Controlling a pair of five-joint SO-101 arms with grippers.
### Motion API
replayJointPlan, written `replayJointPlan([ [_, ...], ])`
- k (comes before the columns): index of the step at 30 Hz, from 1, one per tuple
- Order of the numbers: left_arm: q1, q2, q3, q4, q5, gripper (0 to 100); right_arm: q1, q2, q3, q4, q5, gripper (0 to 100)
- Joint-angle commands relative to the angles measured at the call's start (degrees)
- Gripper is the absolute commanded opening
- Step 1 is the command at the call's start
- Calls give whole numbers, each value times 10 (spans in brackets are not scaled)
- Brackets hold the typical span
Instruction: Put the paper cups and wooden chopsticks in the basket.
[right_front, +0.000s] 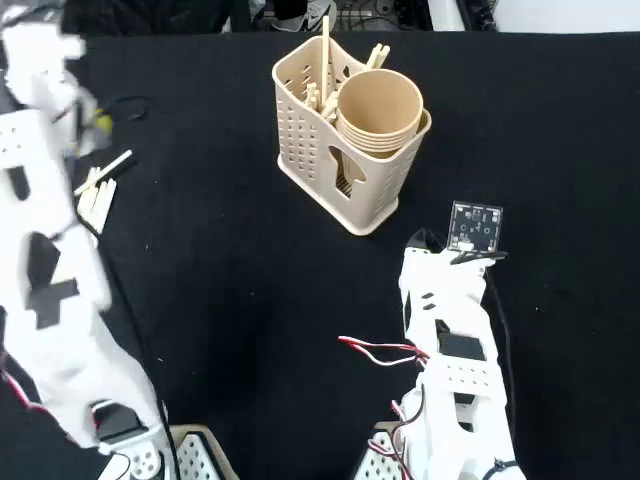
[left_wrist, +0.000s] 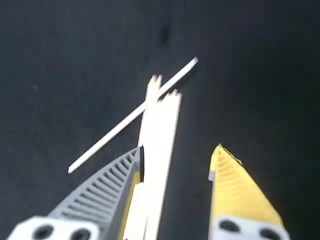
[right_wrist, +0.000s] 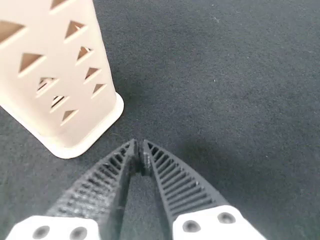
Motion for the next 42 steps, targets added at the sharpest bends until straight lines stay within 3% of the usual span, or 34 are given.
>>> replayJointPlan([
  [1, -57, 157, -50, 3, -87, 225, -6, -13, -3, -12, 5, 15],
  [14, -66, 536, -298, 7, -119, 193, -7, -13, -3, -12, 5, 15],
  [19, -66, 597, -367, 9, -120, 23, -7, -13, -3, -12, 5, 15],
  [31, -64, 606, -428, 24, -111, 28, -7, -13, -3, -12, 5, 15],
  [37, -48, 560, -409, 25, -34, 28, -18, -13, -2, -12, 5, 15],
  [42, -26, 446, -342, 25, 9, 28, -25, -13, 3, -12, 30, 15],
])
